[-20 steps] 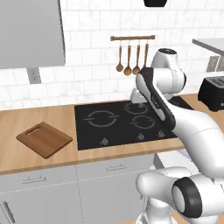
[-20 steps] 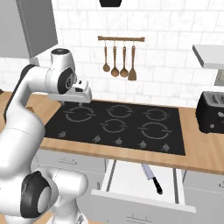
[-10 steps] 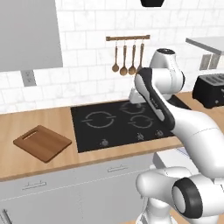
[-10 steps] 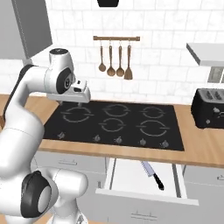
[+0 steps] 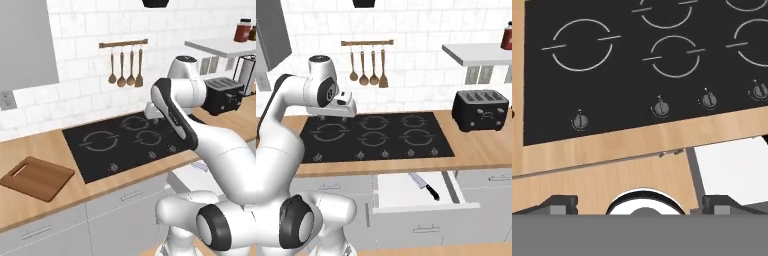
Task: Pick up the knife from the drawer and place it on the cutting board. Then place the meat from the plate to the cutting board.
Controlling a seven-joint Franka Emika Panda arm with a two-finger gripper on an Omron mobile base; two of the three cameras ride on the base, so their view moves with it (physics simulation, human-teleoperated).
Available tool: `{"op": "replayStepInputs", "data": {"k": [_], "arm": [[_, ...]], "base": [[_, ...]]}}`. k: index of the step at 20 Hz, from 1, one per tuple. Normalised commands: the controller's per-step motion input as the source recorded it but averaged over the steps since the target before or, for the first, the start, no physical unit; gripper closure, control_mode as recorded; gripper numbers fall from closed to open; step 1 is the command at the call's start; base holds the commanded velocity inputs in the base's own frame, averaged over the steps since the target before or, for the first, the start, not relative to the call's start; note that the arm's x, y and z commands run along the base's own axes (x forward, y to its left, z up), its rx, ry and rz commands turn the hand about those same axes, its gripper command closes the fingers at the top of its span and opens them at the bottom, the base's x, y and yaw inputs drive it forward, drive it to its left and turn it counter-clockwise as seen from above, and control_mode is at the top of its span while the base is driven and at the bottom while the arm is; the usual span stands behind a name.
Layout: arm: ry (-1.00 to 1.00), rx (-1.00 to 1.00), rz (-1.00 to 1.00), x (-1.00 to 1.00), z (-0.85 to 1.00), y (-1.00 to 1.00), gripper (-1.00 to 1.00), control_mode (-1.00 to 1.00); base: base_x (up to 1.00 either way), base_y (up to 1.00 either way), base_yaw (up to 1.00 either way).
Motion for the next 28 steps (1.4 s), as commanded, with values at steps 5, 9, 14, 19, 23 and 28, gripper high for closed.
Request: {"op": "replayStepInputs", "data": {"k": [5,9,14,19,23,28], "arm": [[0.0,0.0,0.0,0.0,0.0,0.0,-1.0,1.0],[0.0,0.0,0.0,0.0,0.0,0.0,-1.0,1.0],[0.0,0.0,0.0,0.0,0.0,0.0,-1.0,1.0],[0.0,0.0,0.0,0.0,0.0,0.0,-1.0,1.0],[0.0,0.0,0.0,0.0,0.0,0.0,-1.0,1.0],[0.0,0.0,0.0,0.0,0.0,0.0,-1.0,1.0]], "base": [[0.0,0.35,-0.51],[0.0,0.58,-0.48],[0.0,0.66,-0.33],[0.13,0.34,-0.24],[0.37,0.43,-0.22],[0.24,0.35,-0.18]]}}
